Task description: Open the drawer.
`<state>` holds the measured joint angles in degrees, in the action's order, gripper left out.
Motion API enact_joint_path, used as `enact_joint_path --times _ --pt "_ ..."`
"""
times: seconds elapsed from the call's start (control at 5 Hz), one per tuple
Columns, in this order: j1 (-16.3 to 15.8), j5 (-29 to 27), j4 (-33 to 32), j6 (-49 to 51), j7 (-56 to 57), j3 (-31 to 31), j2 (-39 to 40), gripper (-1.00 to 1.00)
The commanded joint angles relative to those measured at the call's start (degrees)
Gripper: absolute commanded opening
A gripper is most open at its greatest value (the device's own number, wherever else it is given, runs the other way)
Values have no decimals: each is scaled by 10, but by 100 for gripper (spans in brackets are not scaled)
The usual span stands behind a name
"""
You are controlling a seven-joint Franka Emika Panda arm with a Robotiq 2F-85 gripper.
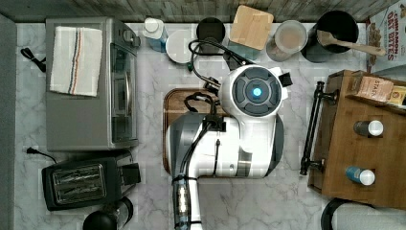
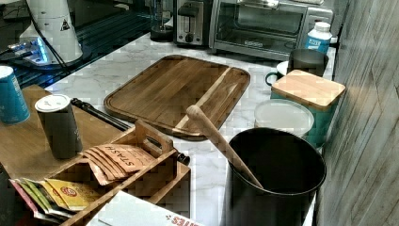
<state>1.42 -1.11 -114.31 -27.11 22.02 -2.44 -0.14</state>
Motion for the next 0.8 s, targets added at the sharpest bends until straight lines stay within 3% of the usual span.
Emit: enact_joint_path --times 0.2,0.4,0.6,0.8 --pt "50 47 -37 -48 106 -67 -7 100" --pt "56 48 -44 -87 143 -86 3 100" --pt "65 56 -11 -76 183 -90 38 100" --pt "68 57 -29 -136 238 -105 45 100"
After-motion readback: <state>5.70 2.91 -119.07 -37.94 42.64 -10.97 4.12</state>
